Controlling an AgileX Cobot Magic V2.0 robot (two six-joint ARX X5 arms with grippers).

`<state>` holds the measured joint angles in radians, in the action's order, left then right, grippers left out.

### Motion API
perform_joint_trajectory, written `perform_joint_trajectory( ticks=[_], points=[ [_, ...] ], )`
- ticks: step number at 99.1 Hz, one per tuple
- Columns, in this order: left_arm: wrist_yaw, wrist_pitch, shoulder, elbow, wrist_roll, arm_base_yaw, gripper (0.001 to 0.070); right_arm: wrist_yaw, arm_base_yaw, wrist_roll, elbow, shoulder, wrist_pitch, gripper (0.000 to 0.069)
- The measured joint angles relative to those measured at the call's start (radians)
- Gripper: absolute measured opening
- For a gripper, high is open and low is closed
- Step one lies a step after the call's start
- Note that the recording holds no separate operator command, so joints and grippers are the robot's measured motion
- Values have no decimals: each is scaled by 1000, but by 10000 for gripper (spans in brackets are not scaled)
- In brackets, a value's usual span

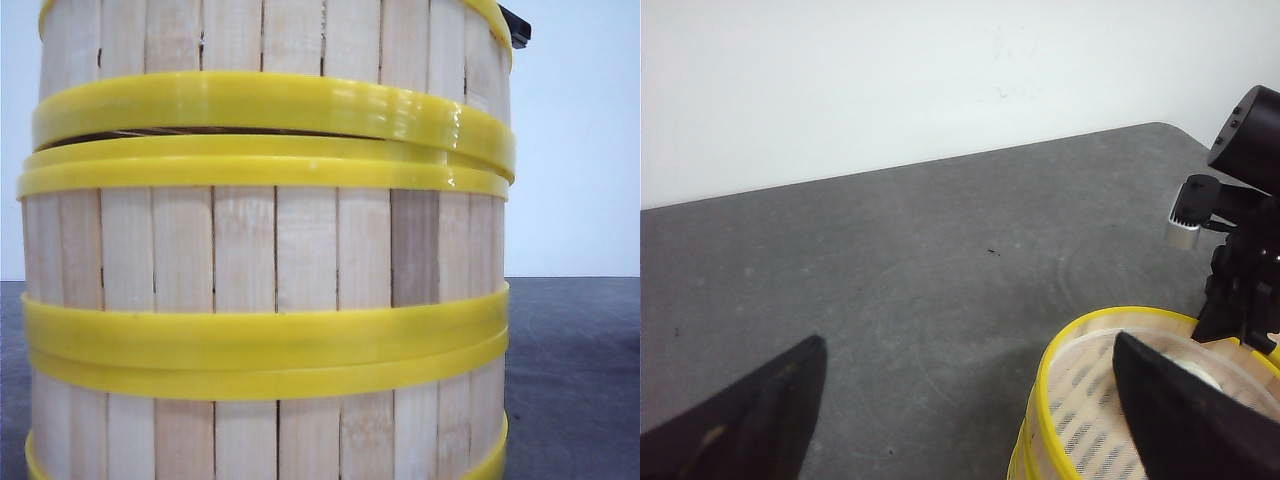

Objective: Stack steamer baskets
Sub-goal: 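Lower the single-bun basket onto the top of the stack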

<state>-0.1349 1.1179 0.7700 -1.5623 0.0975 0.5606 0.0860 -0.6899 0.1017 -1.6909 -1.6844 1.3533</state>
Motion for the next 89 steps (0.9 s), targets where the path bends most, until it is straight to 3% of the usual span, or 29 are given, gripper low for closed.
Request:
perform_joint_trajectory(
  ticks=[43,89],
  points=[
    [0,0,0,0,0,0,545,-23,-28,-8,-20,0,0,28],
    [0,0,0,0,0,0,545,16,-43,-26,-55,0,0,28]
  ],
)
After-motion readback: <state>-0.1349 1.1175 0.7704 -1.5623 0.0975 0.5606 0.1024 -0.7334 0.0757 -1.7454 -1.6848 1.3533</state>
